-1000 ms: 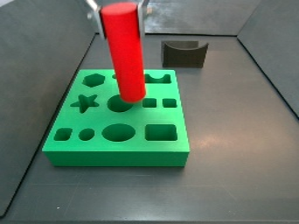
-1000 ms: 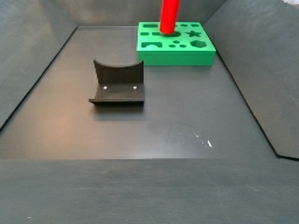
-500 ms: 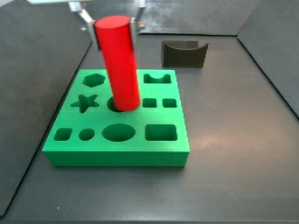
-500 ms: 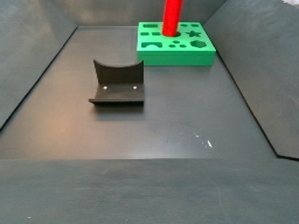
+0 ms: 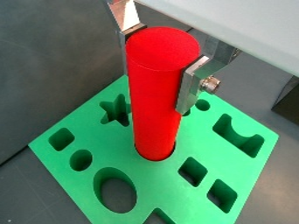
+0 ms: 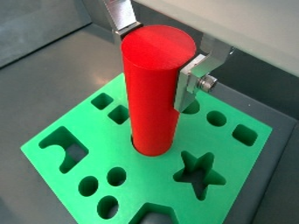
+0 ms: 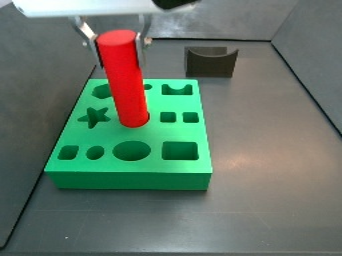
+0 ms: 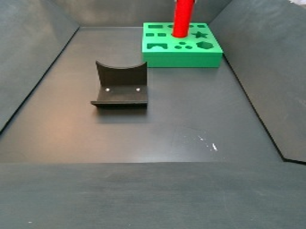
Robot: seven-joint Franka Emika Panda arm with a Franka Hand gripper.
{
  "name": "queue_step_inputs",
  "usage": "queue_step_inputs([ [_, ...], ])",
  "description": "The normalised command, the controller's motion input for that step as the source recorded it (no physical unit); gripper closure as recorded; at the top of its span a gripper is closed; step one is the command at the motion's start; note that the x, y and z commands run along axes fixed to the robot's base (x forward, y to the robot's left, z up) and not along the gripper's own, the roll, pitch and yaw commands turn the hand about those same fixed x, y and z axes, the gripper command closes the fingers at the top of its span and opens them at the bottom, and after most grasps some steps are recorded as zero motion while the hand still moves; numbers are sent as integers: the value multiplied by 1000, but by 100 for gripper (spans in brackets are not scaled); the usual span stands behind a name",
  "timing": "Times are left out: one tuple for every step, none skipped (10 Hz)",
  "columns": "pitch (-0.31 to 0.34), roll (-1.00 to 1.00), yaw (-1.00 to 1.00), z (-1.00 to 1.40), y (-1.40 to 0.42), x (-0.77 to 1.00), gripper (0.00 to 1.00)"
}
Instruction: Insert the round object.
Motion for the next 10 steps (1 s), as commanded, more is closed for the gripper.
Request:
queue_step_inputs([
  [0, 113, 0, -269, 57, 63, 100],
  [0, 66, 0, -294, 40, 46, 100],
  [0, 77, 0, -303, 26, 37, 100],
  [4, 113, 0, -229, 49, 74, 100],
  [9, 133, 6, -237, 83, 109, 100],
  [4, 117, 11, -257, 66, 103, 100],
  [19, 114, 0, -294, 26, 129, 100],
  [4, 0, -49, -143, 0, 49, 100],
  [34, 4, 0, 0, 0, 54, 100],
  [0, 0, 0, 0, 0, 0, 100],
])
